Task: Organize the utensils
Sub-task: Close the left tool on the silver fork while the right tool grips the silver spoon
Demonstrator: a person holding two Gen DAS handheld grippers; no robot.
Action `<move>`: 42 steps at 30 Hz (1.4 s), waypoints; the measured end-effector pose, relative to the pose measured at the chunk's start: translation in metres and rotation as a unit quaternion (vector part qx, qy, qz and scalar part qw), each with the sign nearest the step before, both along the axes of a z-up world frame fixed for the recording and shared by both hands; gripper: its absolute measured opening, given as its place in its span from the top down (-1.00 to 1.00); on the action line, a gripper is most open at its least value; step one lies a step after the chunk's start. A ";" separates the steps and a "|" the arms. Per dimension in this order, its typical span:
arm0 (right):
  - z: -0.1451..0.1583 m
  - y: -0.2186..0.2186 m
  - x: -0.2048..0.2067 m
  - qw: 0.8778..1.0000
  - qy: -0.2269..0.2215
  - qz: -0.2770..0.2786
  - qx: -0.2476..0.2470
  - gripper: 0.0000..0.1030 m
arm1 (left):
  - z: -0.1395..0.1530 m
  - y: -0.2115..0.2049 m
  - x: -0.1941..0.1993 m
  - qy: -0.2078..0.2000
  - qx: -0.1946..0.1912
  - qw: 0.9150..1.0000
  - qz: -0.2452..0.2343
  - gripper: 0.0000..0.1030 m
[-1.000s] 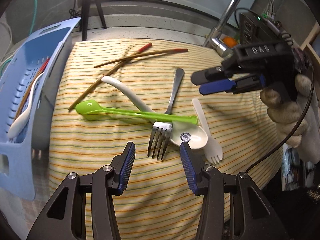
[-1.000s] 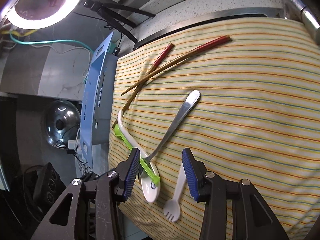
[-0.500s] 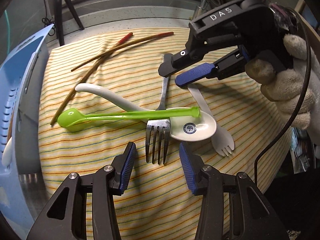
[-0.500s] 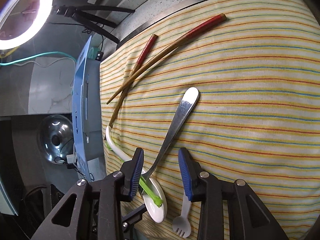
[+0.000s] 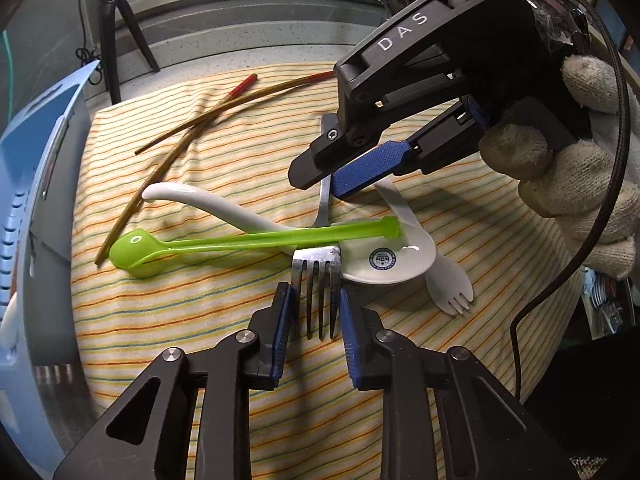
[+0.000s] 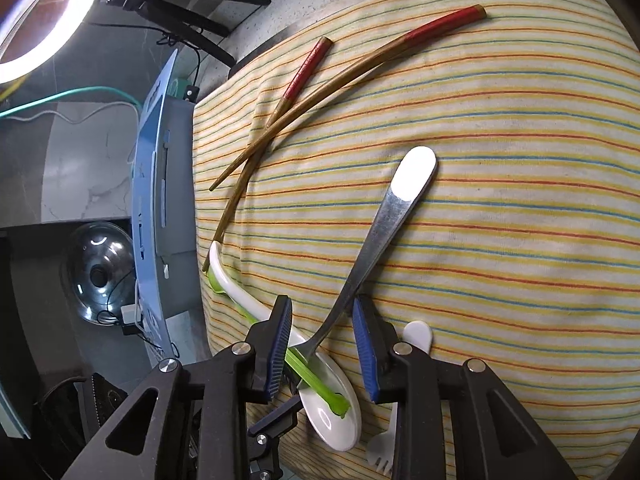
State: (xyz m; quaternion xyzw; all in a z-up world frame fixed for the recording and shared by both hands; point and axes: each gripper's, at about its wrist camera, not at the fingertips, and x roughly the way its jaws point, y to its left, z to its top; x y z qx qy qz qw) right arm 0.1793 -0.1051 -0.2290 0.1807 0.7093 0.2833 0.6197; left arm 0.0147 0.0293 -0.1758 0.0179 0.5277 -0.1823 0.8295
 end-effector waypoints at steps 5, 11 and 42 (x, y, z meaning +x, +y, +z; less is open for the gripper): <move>0.000 0.001 -0.003 1.000 -0.003 -0.014 -0.011 0.60 | 0.001 0.001 -0.002 -0.005 -0.006 1.000 0.001 0.58; -0.003 -0.002 -0.003 1.000 0.004 -0.024 -0.018 0.79 | 0.006 0.001 -0.006 -0.005 -0.023 1.000 0.000 0.58; 0.073 -0.035 -0.021 0.997 -0.033 -0.038 0.051 0.87 | 0.073 -0.002 -0.028 -0.062 -0.086 0.994 0.016 0.58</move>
